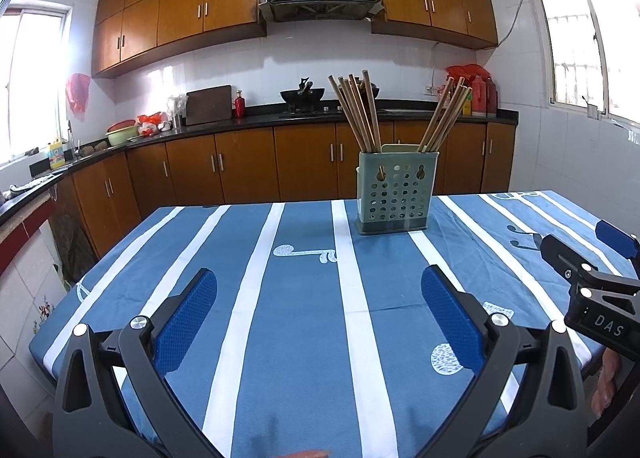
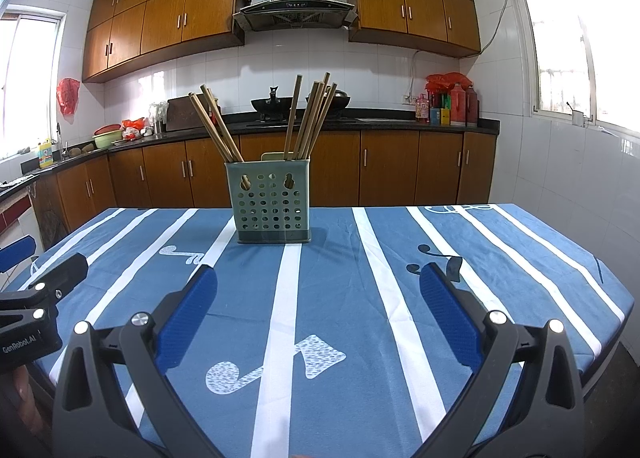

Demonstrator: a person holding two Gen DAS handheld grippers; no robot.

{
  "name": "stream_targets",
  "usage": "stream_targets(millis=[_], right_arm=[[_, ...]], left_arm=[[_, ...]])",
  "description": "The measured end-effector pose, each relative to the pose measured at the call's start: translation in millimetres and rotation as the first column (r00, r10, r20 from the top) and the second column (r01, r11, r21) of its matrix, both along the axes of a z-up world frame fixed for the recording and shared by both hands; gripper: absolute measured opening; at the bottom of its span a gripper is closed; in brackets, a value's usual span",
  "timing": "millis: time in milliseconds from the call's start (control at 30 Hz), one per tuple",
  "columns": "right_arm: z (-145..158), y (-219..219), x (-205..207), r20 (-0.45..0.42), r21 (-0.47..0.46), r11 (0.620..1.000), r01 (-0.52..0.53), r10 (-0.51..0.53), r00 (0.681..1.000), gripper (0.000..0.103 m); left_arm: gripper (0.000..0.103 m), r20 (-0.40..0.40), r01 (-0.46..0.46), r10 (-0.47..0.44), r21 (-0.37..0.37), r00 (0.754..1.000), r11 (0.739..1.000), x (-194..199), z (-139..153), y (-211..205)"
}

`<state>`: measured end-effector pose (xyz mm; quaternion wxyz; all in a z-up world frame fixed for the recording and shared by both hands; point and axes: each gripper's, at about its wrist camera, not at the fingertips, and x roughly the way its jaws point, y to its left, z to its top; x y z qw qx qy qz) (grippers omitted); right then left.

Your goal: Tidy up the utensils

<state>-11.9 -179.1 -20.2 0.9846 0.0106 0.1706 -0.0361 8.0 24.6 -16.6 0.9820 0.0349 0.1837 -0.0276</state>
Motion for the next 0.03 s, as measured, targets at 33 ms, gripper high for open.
stream_targets(millis=[33], right_arm=[[0.3,-0.6,0.3,0.000,0.000,1.000,0.000,0.000,1.000,0.099]], left_arm=[[0.101,-0.001,-0.001,0.001,0.000,1.000,1.000,-0.2,0.1,0.6]])
